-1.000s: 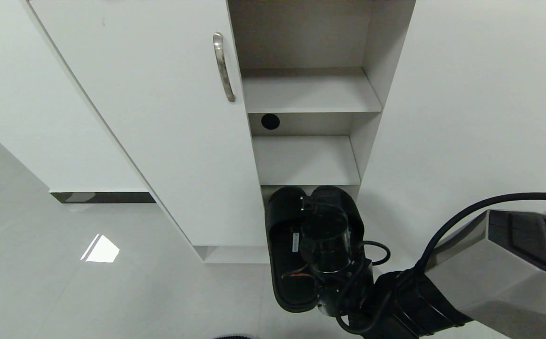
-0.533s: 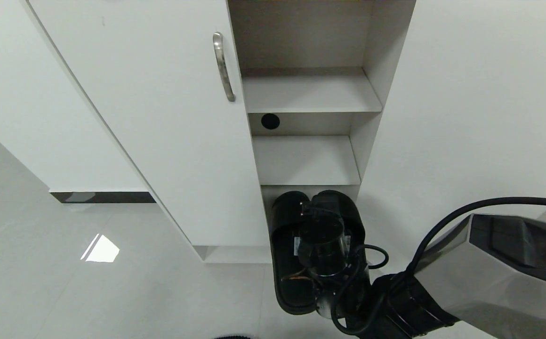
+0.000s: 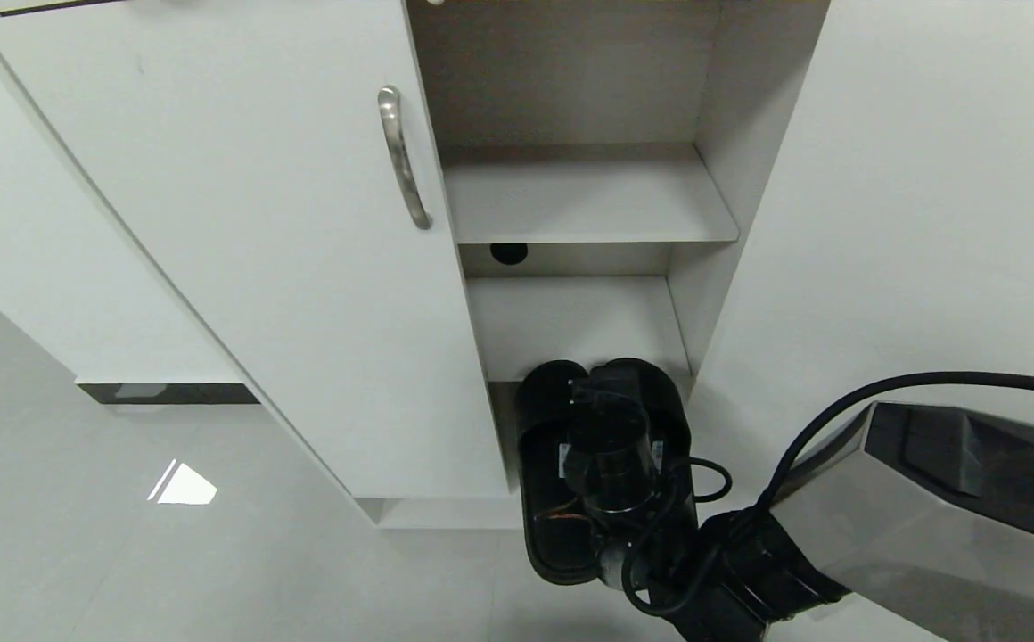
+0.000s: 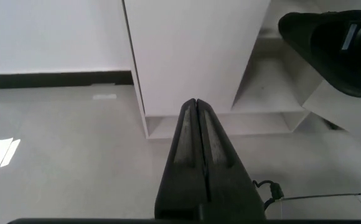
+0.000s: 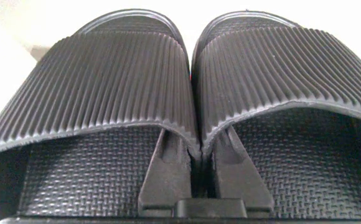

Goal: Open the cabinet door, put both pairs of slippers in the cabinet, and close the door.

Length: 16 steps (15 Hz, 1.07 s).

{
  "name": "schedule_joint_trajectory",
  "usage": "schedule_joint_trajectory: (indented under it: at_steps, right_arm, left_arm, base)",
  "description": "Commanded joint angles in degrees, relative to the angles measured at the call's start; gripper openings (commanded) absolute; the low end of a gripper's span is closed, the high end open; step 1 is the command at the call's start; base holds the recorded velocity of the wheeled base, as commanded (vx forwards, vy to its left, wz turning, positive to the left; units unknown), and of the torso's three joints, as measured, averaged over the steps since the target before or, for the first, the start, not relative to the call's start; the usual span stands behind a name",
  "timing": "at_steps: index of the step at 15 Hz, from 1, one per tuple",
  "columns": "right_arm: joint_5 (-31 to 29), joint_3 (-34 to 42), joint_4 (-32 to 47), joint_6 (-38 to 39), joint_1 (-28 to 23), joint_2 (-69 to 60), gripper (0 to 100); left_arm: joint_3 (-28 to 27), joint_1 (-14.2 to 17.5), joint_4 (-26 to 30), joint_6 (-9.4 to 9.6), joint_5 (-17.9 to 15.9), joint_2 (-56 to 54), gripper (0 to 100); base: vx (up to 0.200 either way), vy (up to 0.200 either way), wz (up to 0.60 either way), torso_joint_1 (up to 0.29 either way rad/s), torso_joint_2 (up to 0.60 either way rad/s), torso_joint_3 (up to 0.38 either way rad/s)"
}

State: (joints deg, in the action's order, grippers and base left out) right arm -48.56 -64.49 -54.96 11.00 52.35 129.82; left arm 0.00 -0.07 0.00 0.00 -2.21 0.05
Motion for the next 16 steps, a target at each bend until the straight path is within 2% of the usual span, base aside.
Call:
schedule_joint_trajectory:
  at_steps: [1, 7, 16]
  right_arm:
    - [0.0, -2.2, 0.0, -0.8, -0.9, 1.7, 0]
    - [0.2, -7.0, 0.2, -1.4, -2.2, 5.0, 0]
    - [0.6, -18.3, 0.4, -5.0, -5.8, 10.9, 0]
  left_arm:
    - [0.0, 0.0, 0.0, 0.0, 0.5, 0.1, 0]
    - [0.0, 0.0, 0.0, -0.44, 1.0, 0.1, 0]
    - [0.0, 0.0, 0.0, -0.53, 1.0, 0.0, 0]
  base:
    - [0.2, 0.0, 0.0, 0.007, 0.01, 0.007]
    - [0.2, 0.0, 0.0, 0.003, 0.0, -0.002]
    - [0.0, 0.0, 0.0, 0.0, 0.0, 0.0]
